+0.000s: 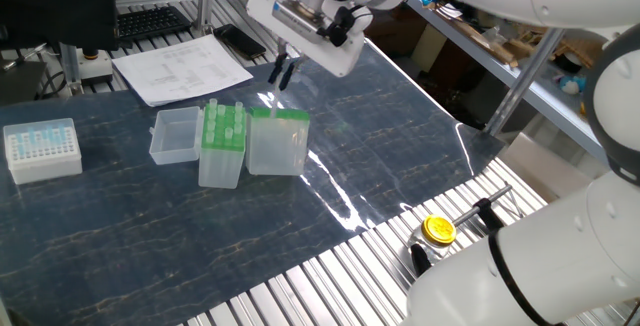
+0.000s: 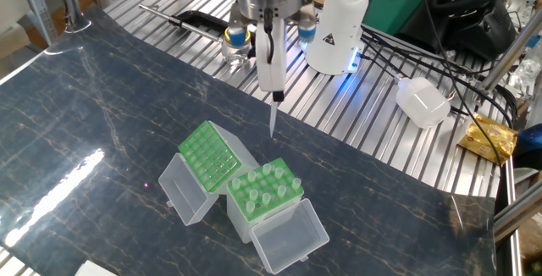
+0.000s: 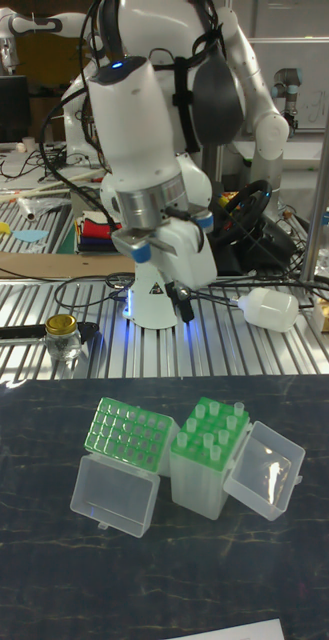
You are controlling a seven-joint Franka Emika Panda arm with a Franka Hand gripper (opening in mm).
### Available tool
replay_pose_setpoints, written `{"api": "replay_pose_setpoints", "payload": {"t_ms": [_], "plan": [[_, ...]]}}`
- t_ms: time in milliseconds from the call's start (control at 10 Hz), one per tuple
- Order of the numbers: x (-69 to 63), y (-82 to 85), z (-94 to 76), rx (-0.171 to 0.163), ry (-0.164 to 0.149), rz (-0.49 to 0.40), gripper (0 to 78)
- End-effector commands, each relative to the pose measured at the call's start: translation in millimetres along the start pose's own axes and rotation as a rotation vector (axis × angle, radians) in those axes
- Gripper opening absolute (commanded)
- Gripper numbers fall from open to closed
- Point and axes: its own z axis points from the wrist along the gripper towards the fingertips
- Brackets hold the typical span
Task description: Transfer all large pipette tips from one holder to another
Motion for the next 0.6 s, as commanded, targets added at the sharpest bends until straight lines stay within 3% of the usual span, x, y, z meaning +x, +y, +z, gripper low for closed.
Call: {"api": "replay_pose_setpoints", "payload": {"t_ms": [100,600], "plan": [[8.0,11.3,12.5,-0.023,-0.015,0.051,1.1],[8.3,17.6,20.6,-0.041,-0.018,0.102,1.1]]}}
